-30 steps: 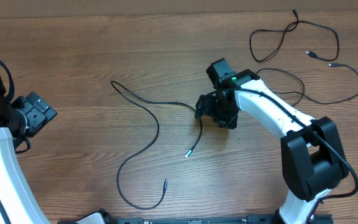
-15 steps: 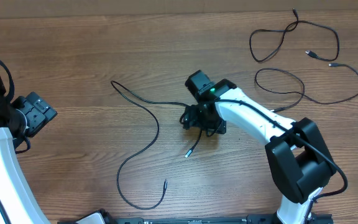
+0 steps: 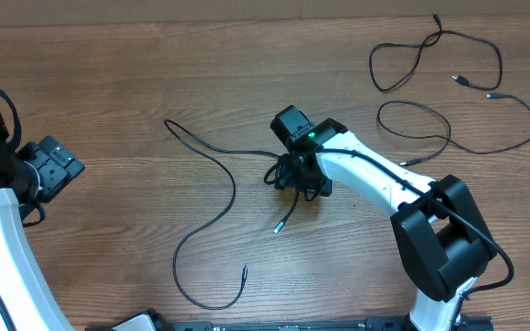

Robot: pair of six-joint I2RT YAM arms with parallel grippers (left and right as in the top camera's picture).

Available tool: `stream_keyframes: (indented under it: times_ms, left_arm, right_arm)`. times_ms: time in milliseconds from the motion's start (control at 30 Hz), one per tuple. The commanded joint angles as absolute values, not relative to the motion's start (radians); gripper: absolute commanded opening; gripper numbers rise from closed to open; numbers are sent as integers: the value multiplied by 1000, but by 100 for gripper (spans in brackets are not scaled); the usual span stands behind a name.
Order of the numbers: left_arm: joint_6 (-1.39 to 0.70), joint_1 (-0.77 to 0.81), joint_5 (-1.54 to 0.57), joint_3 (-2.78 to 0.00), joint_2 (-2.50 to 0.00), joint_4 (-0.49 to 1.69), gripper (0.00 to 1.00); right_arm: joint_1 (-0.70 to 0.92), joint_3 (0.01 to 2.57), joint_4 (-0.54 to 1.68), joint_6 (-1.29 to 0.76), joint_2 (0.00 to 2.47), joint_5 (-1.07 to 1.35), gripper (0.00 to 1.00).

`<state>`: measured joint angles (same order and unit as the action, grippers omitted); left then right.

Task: Untangle cables
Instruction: 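Move the right gripper left toward the cable at table center, then grasp the center black cable with the right gripper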

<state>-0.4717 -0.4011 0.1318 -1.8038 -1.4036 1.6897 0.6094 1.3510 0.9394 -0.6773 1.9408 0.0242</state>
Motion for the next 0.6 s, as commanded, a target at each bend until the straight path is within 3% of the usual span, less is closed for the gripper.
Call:
stream_keyframes:
  times_ms: [0,333,400,467,567]
  left_arm:
    - [-487,-405,130,-1800,-1403,1689,100]
    - [-487,-405,130,-1800,-1403,1689,100]
    - [-487,-405,130,-1800,-1403,1689,99]
    - [-487,-405,130,-1800,-1403,1689,100]
    - [-487,-405,130,-1800,-1403,1689,100]
  right_arm:
    - [608,1345,935,-685,1963,8,70]
    - [609,1345,936,-707,2019,16,65]
    - [609,1345,935,-707,2020,15,60]
    - [609,1345,936,-707,2023,8,44]
    - [609,1345,936,-707,2025,8,33]
